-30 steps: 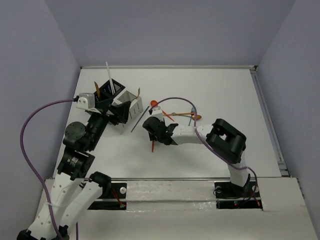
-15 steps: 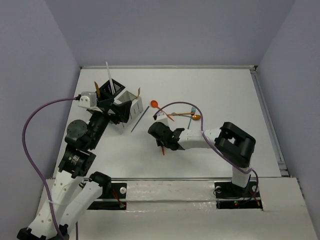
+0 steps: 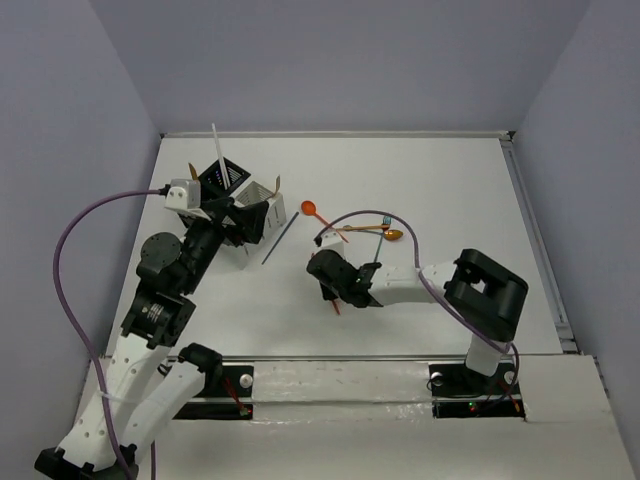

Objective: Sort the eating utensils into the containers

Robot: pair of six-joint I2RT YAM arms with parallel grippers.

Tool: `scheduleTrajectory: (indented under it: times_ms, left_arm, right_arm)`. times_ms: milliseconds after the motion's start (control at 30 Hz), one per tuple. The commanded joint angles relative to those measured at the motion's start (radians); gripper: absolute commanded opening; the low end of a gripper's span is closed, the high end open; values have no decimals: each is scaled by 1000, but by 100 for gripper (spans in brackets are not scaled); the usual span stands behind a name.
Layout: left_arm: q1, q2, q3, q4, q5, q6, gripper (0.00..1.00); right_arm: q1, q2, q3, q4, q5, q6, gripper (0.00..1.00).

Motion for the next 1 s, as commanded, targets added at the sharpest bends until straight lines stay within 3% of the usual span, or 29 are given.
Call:
scheduleTrajectory:
  times_ms: [0,100,300,533,967]
  left_arm:
    - [0,45,11,18,49,-22,99]
    - [0,60,-9,10,97,-56,99]
    - [0,80,-118,70,222,-172,95]
    - [-37,200,-215,187,302,-272,88]
    - [-200,368,-195,276,219,-309,82]
  right_arm:
    - [22,-143,-117,62,-46,-33,7]
    - [22,-335,-232,205,-84,-62,7]
    - [22,-595,-331,285,-126,-111,7]
    - [22,-681,-346,310,-149,-137,7]
    - [22,-738,-368,357,-200,-151,7]
